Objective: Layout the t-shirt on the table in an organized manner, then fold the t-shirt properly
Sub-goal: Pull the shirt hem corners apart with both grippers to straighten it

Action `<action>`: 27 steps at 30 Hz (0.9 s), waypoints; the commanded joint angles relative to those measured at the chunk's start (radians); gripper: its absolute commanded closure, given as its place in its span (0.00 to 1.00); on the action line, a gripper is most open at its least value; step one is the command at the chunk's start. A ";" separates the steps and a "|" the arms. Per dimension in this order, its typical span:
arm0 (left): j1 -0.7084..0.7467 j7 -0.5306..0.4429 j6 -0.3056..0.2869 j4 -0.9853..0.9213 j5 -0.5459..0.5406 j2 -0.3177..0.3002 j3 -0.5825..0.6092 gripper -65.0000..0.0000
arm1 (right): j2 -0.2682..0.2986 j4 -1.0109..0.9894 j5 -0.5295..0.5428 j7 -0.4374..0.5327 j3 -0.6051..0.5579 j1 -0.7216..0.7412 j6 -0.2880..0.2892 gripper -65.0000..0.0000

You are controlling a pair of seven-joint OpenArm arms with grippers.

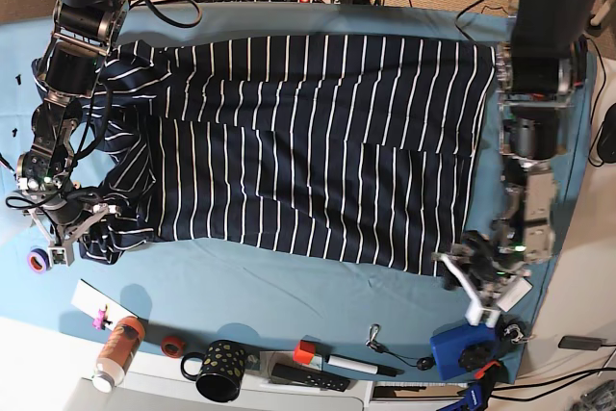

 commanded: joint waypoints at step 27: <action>-0.031 -0.112 0.091 -0.082 -0.090 0.011 -0.003 1.00 | 0.023 0.017 -0.002 0.035 0.005 0.027 -0.005 1.00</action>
